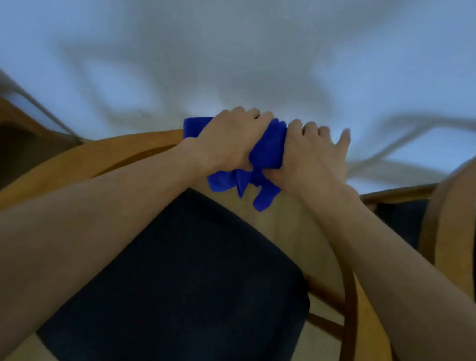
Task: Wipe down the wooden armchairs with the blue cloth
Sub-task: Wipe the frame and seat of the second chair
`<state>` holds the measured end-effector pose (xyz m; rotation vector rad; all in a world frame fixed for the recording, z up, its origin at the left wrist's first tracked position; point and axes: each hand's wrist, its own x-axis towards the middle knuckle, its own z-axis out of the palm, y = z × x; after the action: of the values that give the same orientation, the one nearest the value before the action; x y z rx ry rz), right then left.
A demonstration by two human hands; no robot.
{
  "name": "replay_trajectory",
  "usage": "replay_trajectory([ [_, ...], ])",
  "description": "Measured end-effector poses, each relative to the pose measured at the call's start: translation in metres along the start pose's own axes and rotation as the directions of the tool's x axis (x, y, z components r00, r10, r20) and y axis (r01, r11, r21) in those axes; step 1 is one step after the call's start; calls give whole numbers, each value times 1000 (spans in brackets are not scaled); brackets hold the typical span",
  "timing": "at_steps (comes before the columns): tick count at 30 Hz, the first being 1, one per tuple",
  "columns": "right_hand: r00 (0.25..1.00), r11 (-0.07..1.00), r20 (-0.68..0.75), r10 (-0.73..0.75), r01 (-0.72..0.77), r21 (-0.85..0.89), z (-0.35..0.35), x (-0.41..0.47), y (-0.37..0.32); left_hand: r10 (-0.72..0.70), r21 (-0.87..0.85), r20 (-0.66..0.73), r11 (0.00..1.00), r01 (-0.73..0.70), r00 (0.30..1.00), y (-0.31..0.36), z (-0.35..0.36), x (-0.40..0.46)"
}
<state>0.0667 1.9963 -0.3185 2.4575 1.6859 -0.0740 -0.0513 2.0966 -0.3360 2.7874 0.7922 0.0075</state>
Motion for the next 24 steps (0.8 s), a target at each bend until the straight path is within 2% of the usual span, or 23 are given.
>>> replay_trajectory([
  [3, 985, 978, 16, 172, -173, 114, 11, -39, 32, 149, 128, 31, 980, -152, 988, 45, -3, 18],
  [6, 939, 918, 93, 331, -343, 200, 30, -81, 53, 310, 309, 57, 899, -312, 949, 97, 10, 25],
  [8, 900, 870, 163, 405, -434, 234, 44, -110, 63, 409, 349, 101, 839, -418, 907, 129, 25, 23],
  [13, 777, 749, 318, 543, -620, 234, 73, -189, 75, 563, 254, 208, 759, -600, 800, 195, 69, -3],
  [19, 660, 576, 385, 645, -751, 324, 72, -269, 66, 696, 141, 206, 675, -724, 688, 237, 95, -50],
  [24, 567, 505, 429, 703, -823, 260, 66, -327, 39, 774, 125, 250, 571, -812, 582, 253, 98, -102],
])
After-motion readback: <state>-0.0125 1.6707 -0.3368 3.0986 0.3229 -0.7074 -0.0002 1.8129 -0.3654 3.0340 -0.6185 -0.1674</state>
